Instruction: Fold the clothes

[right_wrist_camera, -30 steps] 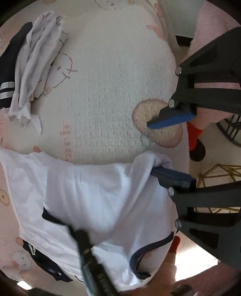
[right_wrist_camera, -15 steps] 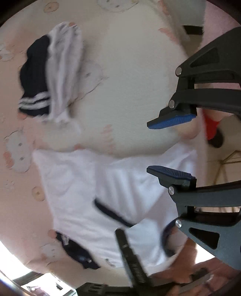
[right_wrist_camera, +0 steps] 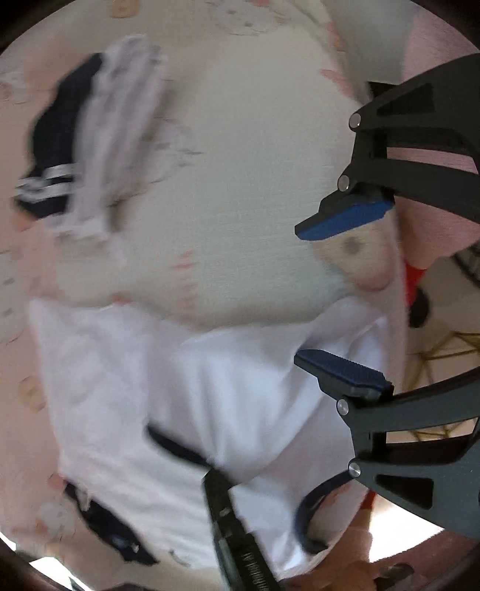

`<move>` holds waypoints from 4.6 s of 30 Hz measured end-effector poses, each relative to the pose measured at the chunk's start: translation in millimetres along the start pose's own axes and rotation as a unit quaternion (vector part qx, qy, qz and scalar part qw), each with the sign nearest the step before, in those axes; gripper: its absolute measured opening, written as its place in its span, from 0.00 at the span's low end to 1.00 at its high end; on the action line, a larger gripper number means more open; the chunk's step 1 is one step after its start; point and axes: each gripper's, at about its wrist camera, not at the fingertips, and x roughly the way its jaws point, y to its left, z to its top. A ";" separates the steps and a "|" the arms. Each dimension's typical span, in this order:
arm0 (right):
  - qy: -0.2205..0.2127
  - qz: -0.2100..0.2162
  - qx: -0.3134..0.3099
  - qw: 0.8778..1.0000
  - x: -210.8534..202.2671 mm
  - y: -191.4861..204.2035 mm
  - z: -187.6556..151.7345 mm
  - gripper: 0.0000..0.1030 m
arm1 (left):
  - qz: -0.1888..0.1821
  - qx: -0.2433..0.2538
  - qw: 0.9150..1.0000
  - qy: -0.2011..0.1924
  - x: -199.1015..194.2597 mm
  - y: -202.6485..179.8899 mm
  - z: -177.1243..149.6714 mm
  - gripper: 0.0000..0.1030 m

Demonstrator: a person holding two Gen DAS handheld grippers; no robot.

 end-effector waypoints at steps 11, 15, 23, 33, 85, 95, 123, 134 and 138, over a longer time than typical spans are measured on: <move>-0.021 0.058 0.130 0.990 25.2 -22.6 36.7 0.61 | -0.007 0.014 0.999 0.039 37.3 -4.7 28.5 0.08; 0.030 0.062 0.143 0.987 49.3 -11.5 41.9 0.61 | -0.001 -0.005 0.999 0.041 44.4 7.9 18.3 0.08; 0.008 -0.011 0.131 0.991 35.8 -16.5 56.9 0.57 | -0.014 -0.092 0.996 -0.006 -0.1 54.8 30.6 0.09; 0.034 0.021 0.094 0.995 13.8 -5.7 6.7 0.56 | 0.030 0.033 0.998 0.052 21.1 -11.2 11.9 0.15; 0.024 0.053 -0.084 0.995 13.0 215.1 4.7 0.58 | 0.034 -0.233 0.970 -0.052 -110.8 250.4 6.8 0.42; 0.035 -0.031 -0.079 0.996 37.9 201.3 13.2 0.58 | 0.060 -0.249 0.959 -0.120 -187.4 282.9 -13.8 0.05; -0.046 0.074 -0.344 0.935 -24.3 340.5 -86.3 0.60 | 0.058 -0.264 0.962 -0.050 -179.5 290.8 -54.7 0.48; -0.037 0.074 -0.178 0.981 -24.7 260.6 -35.4 0.39 | 0.057 -0.213 0.974 -0.059 -186.7 296.8 -35.9 0.46; -0.034 0.081 -0.144 0.986 -17.5 253.6 -20.1 0.40 | 0.014 -0.152 0.988 -0.016 -167.7 276.2 -31.9 0.47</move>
